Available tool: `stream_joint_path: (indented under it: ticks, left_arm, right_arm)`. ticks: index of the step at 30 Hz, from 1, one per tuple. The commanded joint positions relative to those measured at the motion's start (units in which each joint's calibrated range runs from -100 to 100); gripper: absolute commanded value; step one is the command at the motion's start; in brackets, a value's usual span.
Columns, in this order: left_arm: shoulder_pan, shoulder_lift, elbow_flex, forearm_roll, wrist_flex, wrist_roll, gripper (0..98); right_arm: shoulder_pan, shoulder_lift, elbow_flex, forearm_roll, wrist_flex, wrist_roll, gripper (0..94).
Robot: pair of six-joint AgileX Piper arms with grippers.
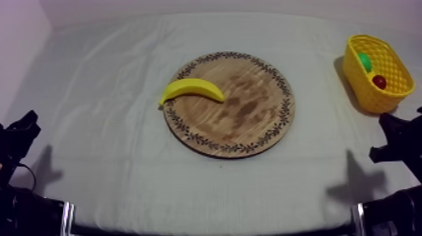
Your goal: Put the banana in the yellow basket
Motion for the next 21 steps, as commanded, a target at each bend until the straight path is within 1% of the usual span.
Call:
stream_joint_path:
  ticks: [1, 14, 17, 21]
  left_arm:
    - [-0.01, 0.03, 0.04, 0.01, -0.02, -0.01, 0.1]
    - [-0.01, 0.03, 0.04, 0.01, -0.02, -0.01, 0.1]
    - [-0.01, 0.03, 0.04, 0.01, -0.02, -0.01, 0.1]
    - [-0.01, 0.03, 0.04, 0.01, -0.02, -0.01, 0.1]
  right_arm:
    - [0.02, -0.03, 0.02, 0.04, -0.05, 2.29, 0.6]
    - [0.02, -0.03, 0.02, 0.04, -0.05, 2.25, 0.6]
    - [-0.48, -0.03, 0.02, -0.02, -1.07, -0.12, 0.6]
    - [-1.17, 0.04, 0.02, -0.03, -0.14, -1.06, 0.6]
